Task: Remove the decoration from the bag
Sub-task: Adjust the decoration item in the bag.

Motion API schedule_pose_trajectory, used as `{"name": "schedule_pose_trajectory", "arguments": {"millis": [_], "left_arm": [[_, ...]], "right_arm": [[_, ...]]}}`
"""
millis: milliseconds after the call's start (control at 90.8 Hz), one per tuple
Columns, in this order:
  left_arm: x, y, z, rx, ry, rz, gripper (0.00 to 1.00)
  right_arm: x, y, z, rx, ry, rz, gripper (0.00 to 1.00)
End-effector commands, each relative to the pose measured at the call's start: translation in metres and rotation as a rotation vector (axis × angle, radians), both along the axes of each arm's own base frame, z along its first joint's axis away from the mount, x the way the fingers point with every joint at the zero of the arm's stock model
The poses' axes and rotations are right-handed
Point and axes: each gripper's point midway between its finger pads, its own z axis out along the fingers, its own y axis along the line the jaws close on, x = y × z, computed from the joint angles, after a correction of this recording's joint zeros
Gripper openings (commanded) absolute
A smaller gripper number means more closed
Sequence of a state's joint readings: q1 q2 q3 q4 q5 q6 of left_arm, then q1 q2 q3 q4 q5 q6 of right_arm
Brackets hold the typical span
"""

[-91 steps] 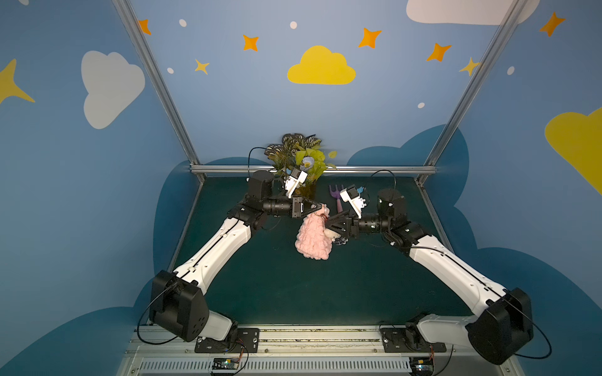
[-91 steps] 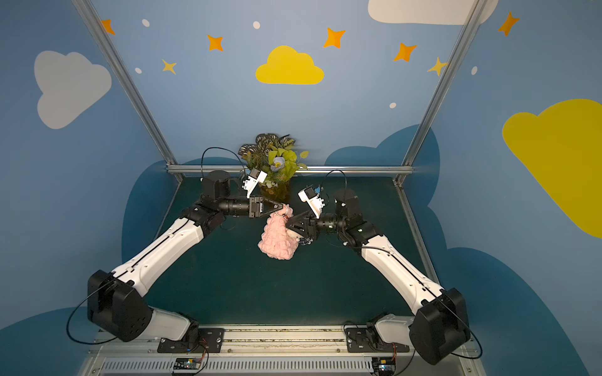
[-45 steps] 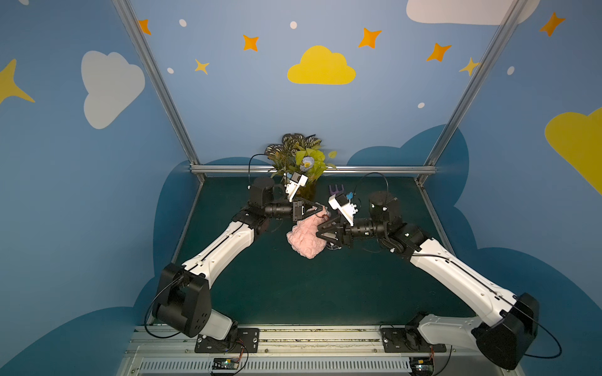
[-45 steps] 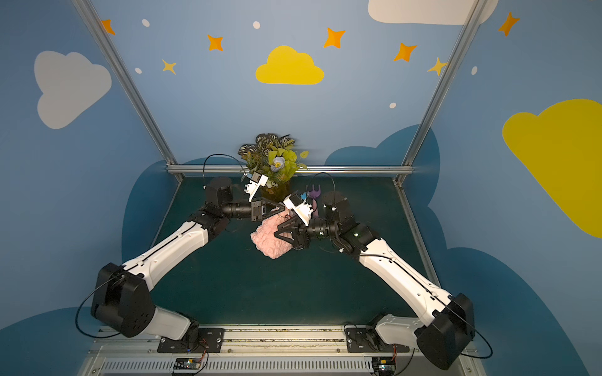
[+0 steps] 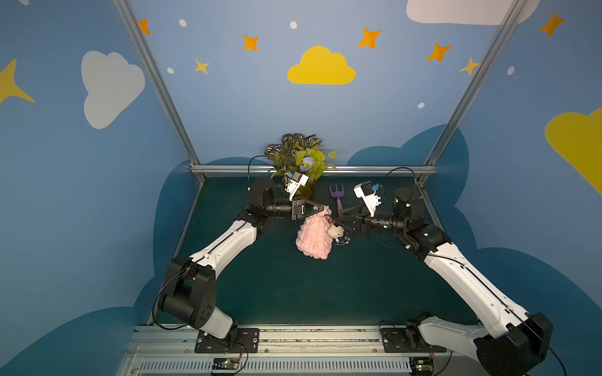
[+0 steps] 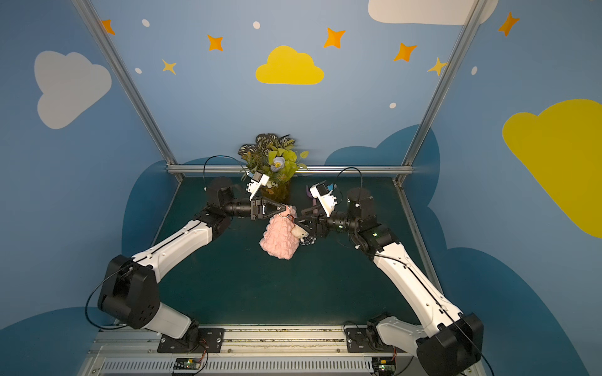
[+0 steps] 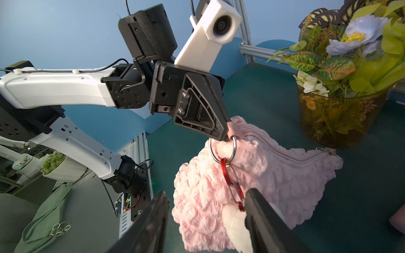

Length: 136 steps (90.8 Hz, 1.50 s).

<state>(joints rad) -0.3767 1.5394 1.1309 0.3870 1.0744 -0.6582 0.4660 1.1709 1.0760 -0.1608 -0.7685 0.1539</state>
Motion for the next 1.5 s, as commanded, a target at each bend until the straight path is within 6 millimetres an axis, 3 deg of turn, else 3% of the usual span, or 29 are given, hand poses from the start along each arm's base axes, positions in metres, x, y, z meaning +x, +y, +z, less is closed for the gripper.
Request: {"name": "schedule_pose_trajectory", "arguments": {"millis": [0, 154, 463, 815, 1101, 1343, 1487], "left_arm": [[-0.007, 0.002, 0.032, -0.05, -0.1, -0.042, 0.02], [-0.011, 0.002, 0.037, -0.054, -0.104, -0.056, 0.02], [-0.018, 0.003, 0.047, -0.068, -0.116, -0.091, 0.02], [-0.03, 0.004, 0.064, -0.086, -0.143, -0.147, 0.02], [-0.023, 0.003, 0.055, -0.082, -0.13, -0.153, 0.03], [-0.014, 0.008, 0.058, -0.089, -0.123, -0.154, 0.02], [-0.014, 0.008, 0.062, -0.097, -0.129, -0.163, 0.02]], "right_arm": [[0.004, 0.0, 0.002, 0.04, 0.004, 0.029, 0.58], [0.012, 0.005, 0.003, 0.1, 0.059, 0.096, 0.58], [-0.001, 0.025, -0.002, 0.117, 0.15, 0.274, 0.56], [0.001, 0.033, -0.007, 0.135, 0.2, 0.344, 0.56], [-0.023, 0.036, 0.006, 0.17, 0.219, 0.493, 0.53], [-0.056, 0.034, 0.006, 0.142, 0.243, 0.643, 0.47], [-0.06, 0.029, 0.011, 0.186, 0.271, 0.7, 0.45]]}}
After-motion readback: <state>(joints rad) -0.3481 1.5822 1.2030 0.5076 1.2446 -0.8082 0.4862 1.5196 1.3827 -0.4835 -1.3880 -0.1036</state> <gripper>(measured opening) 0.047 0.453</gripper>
